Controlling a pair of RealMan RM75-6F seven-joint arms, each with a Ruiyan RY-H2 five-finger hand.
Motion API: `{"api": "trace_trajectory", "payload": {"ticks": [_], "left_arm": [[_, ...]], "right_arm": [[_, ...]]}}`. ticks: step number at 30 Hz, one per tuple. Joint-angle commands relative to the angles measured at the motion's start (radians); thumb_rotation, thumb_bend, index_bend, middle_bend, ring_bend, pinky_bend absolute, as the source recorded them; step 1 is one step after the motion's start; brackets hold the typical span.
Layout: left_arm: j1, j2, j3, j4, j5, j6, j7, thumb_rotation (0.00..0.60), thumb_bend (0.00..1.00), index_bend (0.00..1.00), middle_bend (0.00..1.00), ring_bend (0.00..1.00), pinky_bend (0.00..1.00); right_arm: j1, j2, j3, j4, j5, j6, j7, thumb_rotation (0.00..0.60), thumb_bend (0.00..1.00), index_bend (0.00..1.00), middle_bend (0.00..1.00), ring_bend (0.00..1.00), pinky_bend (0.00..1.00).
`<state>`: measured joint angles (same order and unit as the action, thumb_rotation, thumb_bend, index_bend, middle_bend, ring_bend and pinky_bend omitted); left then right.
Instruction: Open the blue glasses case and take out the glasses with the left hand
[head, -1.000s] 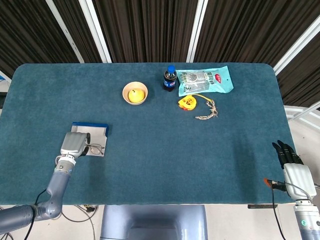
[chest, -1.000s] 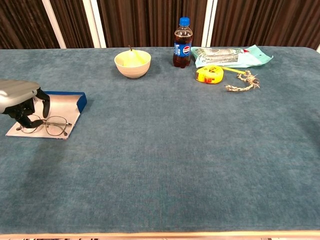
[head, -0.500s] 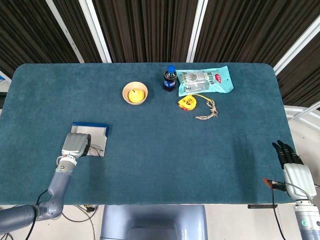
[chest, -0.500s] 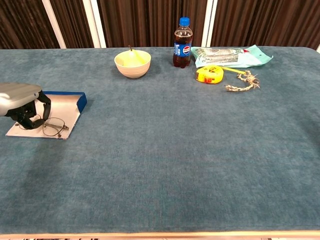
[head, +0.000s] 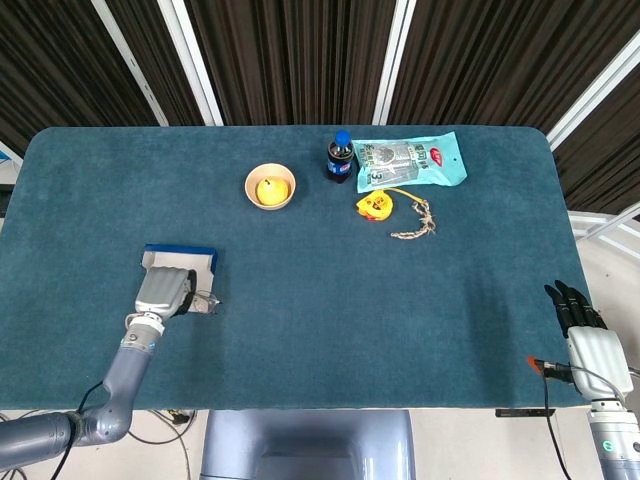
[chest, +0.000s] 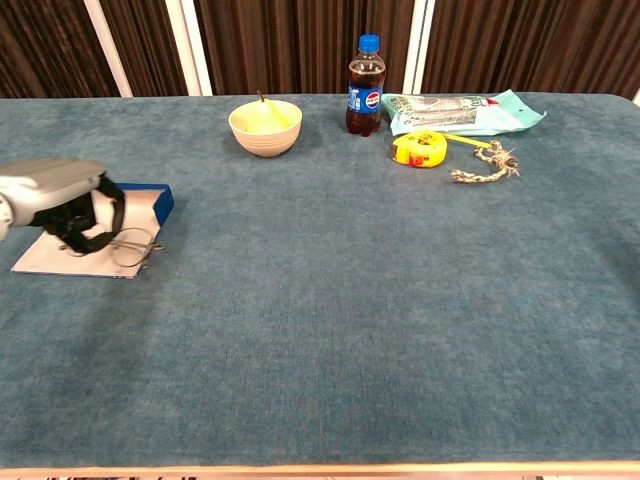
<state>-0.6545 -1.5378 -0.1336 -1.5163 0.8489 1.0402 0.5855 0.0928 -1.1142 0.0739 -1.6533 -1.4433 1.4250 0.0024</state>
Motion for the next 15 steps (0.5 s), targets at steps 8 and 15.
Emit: {"api": "trace_trajectory", "payload": {"ticks": [8,15], "left_arm": [[-0.078,-0.127,-0.042,-0.004,-0.054,0.011,0.077,0.600,0.48,0.59,1.00,0.93,1.00],[-0.106,-0.198,-0.046,0.038,-0.081,0.025,0.108,0.600,0.35,0.47,1.00,0.92,1.00]], "right_arm": [[0.000,0.002,0.000,0.001,0.000,0.000,0.006,0.600,0.20,0.00,0.00,0.00,0.20],[-0.002,0.004,0.000,0.002,-0.001,0.003,0.009,0.600,0.20,0.00,0.00,0.00,0.20]]}}
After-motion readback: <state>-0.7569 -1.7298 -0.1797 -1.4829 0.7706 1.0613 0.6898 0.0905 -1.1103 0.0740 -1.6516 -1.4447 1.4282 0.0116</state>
